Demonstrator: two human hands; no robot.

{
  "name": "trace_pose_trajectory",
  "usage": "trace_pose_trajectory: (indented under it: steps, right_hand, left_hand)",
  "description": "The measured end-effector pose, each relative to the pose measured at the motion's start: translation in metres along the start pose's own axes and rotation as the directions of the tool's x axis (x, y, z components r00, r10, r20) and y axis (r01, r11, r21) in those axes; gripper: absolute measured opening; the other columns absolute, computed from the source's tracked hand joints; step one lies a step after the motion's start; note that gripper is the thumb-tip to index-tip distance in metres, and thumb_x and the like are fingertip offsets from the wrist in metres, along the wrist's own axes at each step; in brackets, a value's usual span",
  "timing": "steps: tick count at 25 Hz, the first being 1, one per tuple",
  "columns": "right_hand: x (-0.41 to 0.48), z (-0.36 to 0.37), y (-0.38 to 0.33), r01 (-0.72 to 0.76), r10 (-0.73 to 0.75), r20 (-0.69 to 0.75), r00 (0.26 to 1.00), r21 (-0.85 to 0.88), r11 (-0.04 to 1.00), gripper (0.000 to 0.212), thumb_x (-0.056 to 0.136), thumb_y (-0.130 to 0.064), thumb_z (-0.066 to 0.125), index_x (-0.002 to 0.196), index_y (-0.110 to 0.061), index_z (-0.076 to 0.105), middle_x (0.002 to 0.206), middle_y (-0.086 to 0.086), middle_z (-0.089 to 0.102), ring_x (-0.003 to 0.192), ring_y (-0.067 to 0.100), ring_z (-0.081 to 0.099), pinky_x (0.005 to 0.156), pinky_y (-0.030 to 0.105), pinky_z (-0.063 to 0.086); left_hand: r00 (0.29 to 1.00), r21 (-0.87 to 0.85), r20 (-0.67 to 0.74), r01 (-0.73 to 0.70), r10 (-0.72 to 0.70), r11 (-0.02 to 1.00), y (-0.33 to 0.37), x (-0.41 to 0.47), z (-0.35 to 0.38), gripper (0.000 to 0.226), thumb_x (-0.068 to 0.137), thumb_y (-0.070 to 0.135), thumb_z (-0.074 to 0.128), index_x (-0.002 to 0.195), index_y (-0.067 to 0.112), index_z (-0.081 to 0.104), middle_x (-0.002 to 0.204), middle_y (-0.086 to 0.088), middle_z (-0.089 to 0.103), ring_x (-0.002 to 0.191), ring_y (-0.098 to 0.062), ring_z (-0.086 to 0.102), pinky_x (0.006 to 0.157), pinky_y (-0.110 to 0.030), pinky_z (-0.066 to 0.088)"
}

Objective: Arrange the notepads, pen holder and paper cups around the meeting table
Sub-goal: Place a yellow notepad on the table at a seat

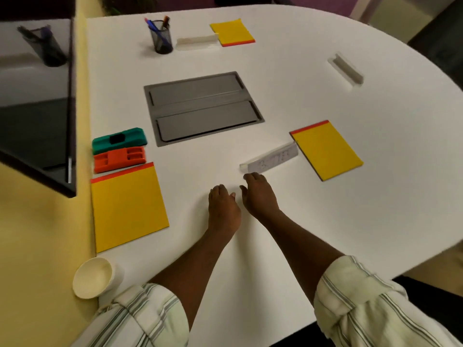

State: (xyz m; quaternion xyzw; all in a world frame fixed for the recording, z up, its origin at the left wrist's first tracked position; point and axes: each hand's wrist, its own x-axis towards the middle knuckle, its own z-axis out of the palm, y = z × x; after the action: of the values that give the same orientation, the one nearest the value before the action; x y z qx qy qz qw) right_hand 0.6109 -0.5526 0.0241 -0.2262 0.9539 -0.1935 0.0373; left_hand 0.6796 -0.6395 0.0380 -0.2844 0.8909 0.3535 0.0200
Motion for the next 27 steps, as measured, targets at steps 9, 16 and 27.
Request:
trace_pose_trajectory:
  steps: [9,16,27]
  right_hand:
    - [-0.010,-0.055,0.149,-0.430,0.442,-0.175,0.880,0.100,0.897,0.039,0.094,-0.022,0.055,0.126,-0.001,0.048,0.124,0.017,0.052,0.115,0.033,0.050,0.092,0.039,0.043]
    - [-0.012,-0.088,0.270,-0.572,0.582,-0.076,0.810,0.121,0.811,0.054,0.094,-0.024,0.057,0.137,0.001,0.035,0.137,0.020,0.041,0.123,0.035,0.046,0.100,0.040,0.039]
    - [0.011,-0.083,0.313,-0.512,0.522,-0.117,0.845,0.108,0.852,0.058,0.095,-0.030,0.055,0.140,0.001,0.033,0.141,0.019,0.038,0.127,0.035,0.041,0.103,0.039,0.036]
  left_hand:
    - [0.987,-0.275,0.136,-0.049,0.089,0.960,0.081,-0.008,0.081,0.034,0.100,0.020,0.038,0.105,-0.008,0.056,0.107,-0.024,0.061,0.105,-0.038,0.054,0.087,-0.037,0.040]
    - [0.936,-0.381,0.352,0.160,-0.017,0.911,0.135,0.019,0.152,0.045,0.101,0.030,0.036,0.127,-0.006,0.048,0.127,-0.023,0.055,0.117,-0.034,0.052,0.097,-0.039,0.043]
    - [0.948,-0.419,0.317,0.142,-0.002,0.897,0.189,0.058,0.190,0.052,0.100,0.031,0.040,0.144,0.004,0.032,0.149,-0.014,0.037,0.137,-0.029,0.035,0.111,-0.038,0.033]
